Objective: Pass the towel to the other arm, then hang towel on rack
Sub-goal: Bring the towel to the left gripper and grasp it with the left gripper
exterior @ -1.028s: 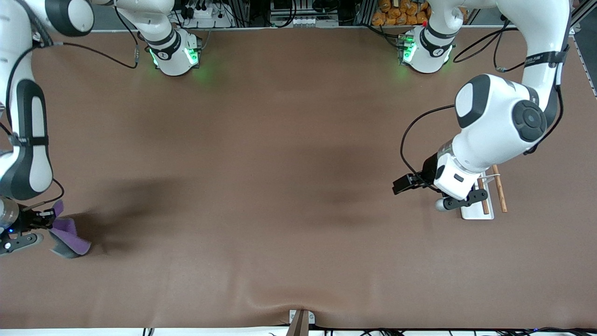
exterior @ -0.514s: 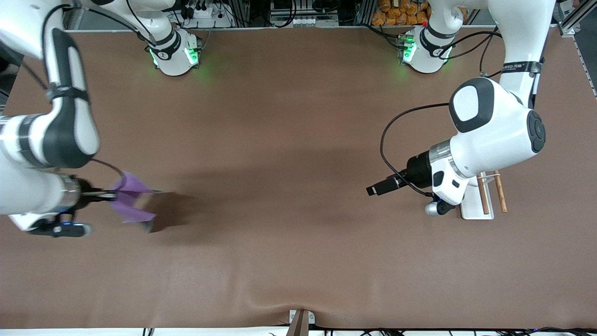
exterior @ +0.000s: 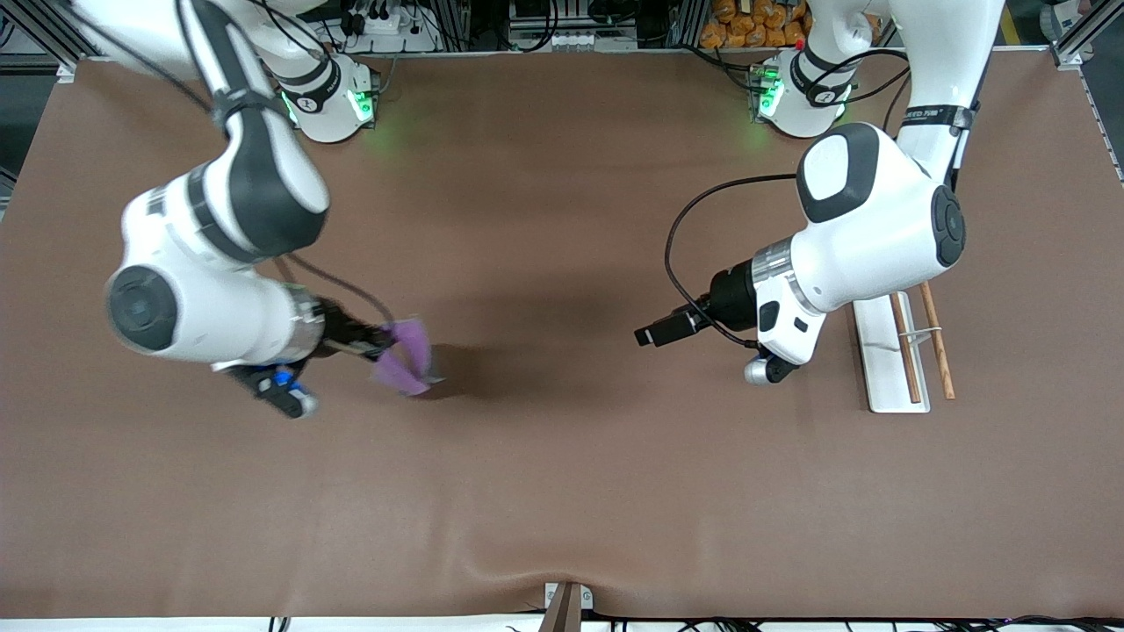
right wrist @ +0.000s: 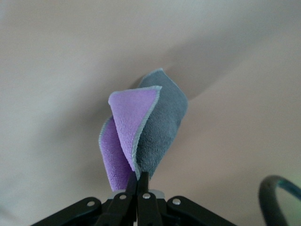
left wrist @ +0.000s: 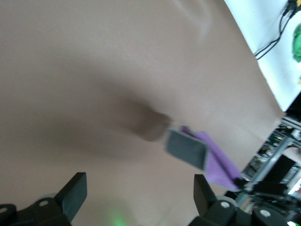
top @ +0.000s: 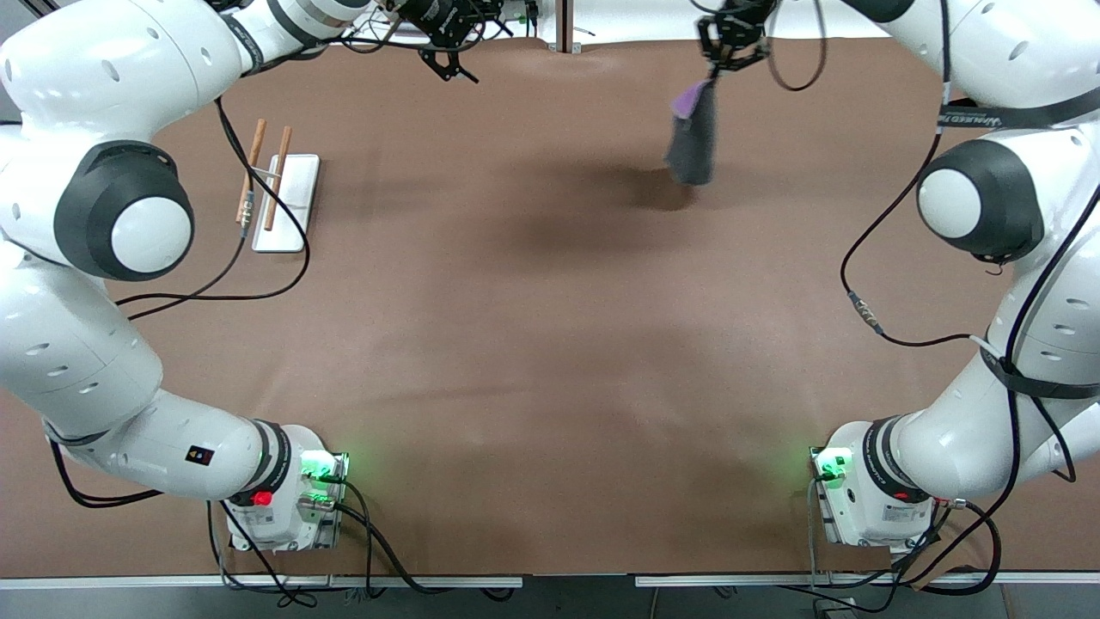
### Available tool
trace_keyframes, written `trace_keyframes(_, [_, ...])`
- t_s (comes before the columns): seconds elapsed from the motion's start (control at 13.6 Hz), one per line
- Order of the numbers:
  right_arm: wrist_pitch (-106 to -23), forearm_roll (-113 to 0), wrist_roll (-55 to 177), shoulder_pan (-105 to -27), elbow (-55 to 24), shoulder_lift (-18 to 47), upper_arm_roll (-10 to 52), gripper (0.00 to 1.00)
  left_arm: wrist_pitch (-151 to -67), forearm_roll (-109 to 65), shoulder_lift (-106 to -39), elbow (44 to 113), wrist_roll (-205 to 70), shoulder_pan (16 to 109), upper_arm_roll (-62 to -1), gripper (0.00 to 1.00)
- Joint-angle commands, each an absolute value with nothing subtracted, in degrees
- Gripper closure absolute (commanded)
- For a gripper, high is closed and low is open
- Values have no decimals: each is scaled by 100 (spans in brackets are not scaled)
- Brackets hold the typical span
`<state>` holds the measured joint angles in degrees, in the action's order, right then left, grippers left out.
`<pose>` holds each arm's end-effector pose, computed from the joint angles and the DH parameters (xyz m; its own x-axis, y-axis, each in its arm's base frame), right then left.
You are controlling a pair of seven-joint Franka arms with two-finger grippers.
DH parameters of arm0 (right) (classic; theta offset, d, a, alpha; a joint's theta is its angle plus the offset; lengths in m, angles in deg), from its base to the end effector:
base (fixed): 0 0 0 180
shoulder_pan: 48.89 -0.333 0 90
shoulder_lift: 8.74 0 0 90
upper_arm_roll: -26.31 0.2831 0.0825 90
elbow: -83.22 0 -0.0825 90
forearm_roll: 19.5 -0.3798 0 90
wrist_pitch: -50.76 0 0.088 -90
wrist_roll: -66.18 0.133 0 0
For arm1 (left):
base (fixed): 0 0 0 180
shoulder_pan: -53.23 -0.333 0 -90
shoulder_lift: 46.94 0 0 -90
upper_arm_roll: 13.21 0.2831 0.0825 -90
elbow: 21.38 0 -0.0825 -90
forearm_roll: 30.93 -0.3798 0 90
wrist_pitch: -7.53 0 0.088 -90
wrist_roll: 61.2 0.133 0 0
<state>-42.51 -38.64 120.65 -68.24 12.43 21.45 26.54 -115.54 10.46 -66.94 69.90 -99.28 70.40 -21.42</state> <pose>0.6202 0.2645 0.4083 0.7551 -0.5585 -0.3433 -0.6151 -0.7847 -0.0764 0.5982 -0.3193 0.4166 0.8377 0.4164 -0.3533 0.5460 -0.6298 0.5525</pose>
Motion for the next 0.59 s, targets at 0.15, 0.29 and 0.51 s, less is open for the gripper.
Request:
trace_keyframes(0.15, [-5134, -5050, 13918, -7332, 1282, 2062, 2587, 100, -12271, 1644, -6838, 6924, -10522, 7396, -2129, 0])
trace_keyframes(0.29, [-5644, -5700, 14508, -7542, 1291, 2062, 2587, 100, -12334, 1688, -6856, 6924, -10698, 7502, -2130, 0])
trace_keyframes(0.51, [-6444, -6518, 15124, -7744, 1282, 2070, 2578, 100, -12334, 1785, -6987, 7073, -10910, 7432, -2129, 0])
